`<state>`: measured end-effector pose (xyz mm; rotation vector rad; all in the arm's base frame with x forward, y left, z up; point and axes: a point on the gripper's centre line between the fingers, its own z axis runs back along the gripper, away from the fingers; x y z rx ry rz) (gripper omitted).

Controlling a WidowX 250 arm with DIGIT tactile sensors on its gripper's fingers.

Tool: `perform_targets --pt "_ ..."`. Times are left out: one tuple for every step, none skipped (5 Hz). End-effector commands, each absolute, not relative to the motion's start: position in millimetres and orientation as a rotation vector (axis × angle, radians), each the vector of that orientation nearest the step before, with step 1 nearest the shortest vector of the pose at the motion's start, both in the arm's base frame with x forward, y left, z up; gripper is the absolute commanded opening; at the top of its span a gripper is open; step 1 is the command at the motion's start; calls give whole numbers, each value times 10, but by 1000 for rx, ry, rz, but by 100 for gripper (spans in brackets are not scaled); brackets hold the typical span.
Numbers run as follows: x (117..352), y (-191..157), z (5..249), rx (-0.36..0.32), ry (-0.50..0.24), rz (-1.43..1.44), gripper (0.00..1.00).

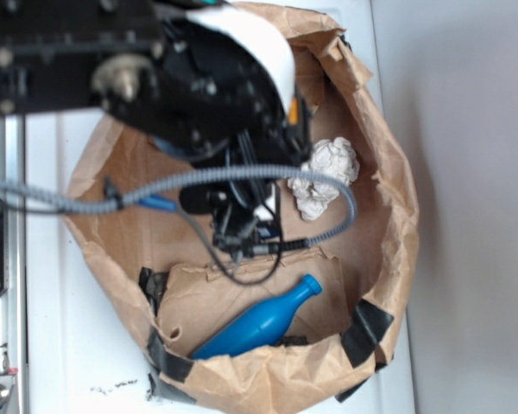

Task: Grab the white paper.

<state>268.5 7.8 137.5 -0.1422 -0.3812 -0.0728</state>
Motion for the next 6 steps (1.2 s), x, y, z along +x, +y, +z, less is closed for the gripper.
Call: perform_targets --pt "3146 230 1165 -97 -377 -115 100" --pt "3325 240 915 -100 -347 -173 100" --pt "3460 304 725 -75 -301 -157 100" --pt "3538 306 616 -65 -255 -144 100" --pt "3467 246 619 -38 -269 -112 0" --pt "3461 272 576 -31 -286 -120 0"
